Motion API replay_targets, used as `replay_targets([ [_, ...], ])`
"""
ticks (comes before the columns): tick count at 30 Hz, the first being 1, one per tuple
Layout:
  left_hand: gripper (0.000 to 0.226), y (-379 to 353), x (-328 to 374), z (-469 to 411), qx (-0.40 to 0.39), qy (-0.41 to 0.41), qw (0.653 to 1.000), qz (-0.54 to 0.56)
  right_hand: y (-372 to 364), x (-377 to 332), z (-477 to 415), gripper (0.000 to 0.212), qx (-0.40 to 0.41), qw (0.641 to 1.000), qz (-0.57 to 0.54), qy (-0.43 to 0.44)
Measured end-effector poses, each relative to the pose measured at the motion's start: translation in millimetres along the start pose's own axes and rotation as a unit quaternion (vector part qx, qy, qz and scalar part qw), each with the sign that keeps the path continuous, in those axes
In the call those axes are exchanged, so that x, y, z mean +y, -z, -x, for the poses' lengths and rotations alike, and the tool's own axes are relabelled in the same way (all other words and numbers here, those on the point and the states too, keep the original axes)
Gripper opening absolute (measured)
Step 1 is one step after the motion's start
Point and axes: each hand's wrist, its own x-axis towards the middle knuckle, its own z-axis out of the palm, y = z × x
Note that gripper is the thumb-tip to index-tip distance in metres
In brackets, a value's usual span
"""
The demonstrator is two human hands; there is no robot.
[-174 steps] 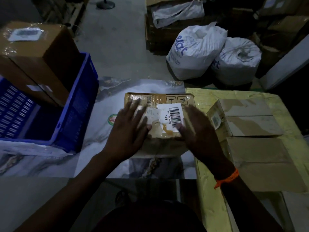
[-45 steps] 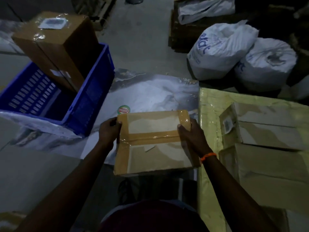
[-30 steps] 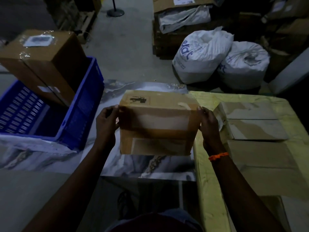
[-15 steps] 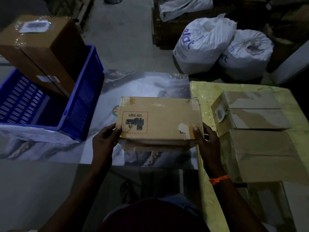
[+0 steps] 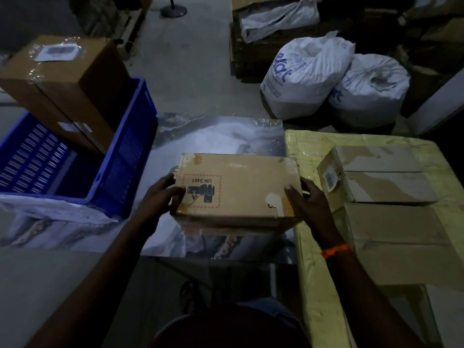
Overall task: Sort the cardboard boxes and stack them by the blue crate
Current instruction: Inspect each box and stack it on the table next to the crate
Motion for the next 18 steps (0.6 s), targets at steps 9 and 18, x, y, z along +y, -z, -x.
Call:
replay_targets([
  [9, 0.025, -18.0, 51.2, -47.4, 0.011, -0.017, 0.994, -0.107, -13.1, -61.5, -73.9, 0.077, -0.024, 0.996, 0.059, -0.064],
  [18, 0.022, -27.5, 33.5, -28.4, 0.083, -0.030, 0.992, 0.095, -3.5, -53.8, -32.2, 0.085, 0.084, 0.994, -0.044, -0.052],
])
